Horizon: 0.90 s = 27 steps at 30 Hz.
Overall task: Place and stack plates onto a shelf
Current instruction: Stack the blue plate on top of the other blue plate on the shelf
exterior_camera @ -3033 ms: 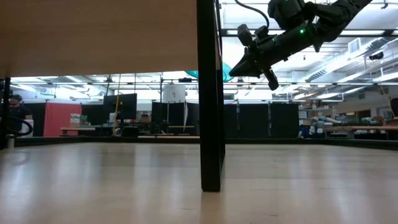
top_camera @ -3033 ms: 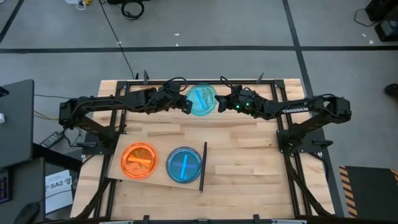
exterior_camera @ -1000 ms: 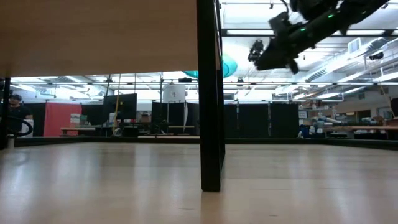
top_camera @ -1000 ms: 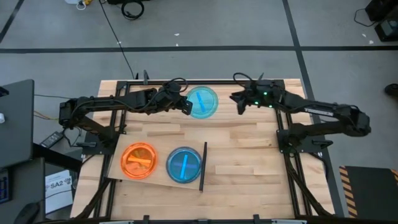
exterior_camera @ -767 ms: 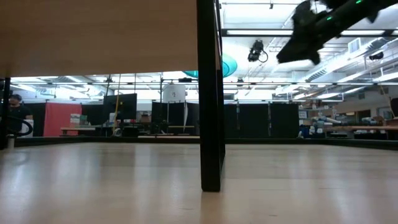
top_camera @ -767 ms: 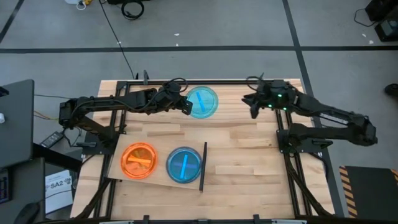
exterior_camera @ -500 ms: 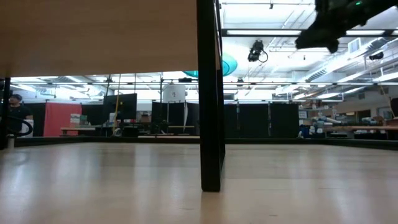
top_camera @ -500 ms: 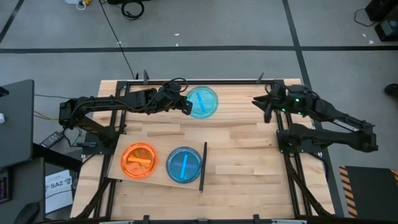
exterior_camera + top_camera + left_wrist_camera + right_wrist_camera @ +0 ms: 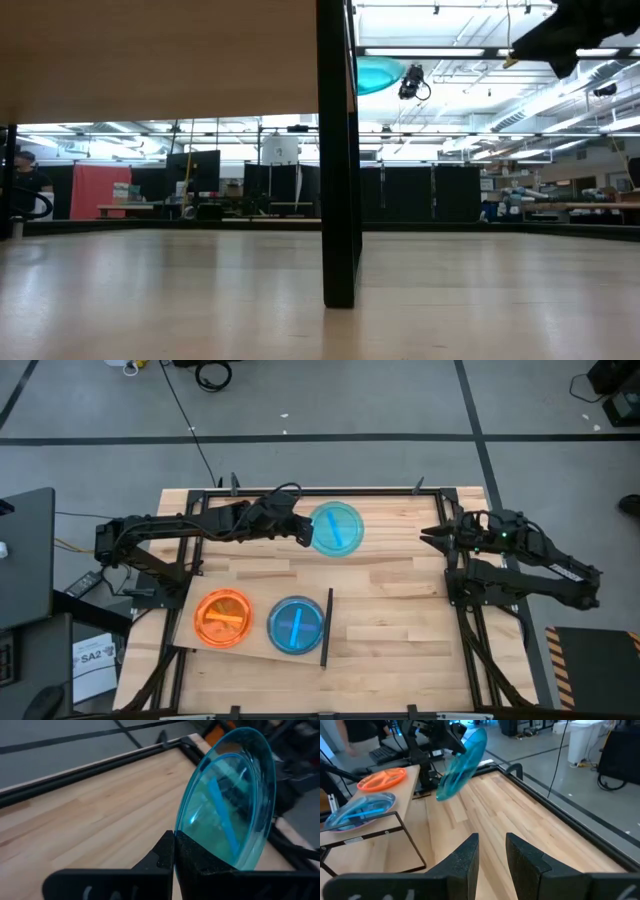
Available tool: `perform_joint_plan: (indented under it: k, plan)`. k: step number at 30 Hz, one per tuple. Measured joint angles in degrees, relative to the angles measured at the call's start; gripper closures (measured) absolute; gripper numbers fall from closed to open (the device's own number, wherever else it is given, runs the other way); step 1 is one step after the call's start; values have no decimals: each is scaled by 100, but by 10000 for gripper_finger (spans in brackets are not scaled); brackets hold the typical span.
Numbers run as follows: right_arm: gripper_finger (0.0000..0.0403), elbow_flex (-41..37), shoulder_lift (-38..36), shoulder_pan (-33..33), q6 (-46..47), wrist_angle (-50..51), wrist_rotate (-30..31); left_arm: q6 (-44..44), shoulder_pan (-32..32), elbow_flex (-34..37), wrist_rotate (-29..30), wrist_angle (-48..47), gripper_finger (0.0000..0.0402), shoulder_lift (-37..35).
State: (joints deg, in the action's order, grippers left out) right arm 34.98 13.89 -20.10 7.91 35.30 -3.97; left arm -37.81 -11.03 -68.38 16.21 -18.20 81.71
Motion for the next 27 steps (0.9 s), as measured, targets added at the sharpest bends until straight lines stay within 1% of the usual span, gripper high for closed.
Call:
perform_joint_plan:
  k: [2,5,9,13,19,21,27]
  plan:
    - [300,-207,-174,0,118,-20,-14,-13,0,0,-169,109,390,-6]
    - [300,-559,-390,0,237,-332,-41,-37,0,0,-476,246,390,-63]
    - [300,-911,-552,0,290,-629,-209,-55,9,2,-1039,361,390,-157]
    - [300,-948,-577,0,259,-787,-449,-183,84,2,-1554,372,390,-317]
    - [300,-1013,-575,0,201,-998,-474,-437,358,0,-2178,266,390,-545]
    - [300,-1179,-575,2,152,-1297,-474,-573,500,0,-2311,242,390,-588]
    - [300,-2199,-568,2,154,-2989,-475,-1000,952,0,-2670,155,390,-643]
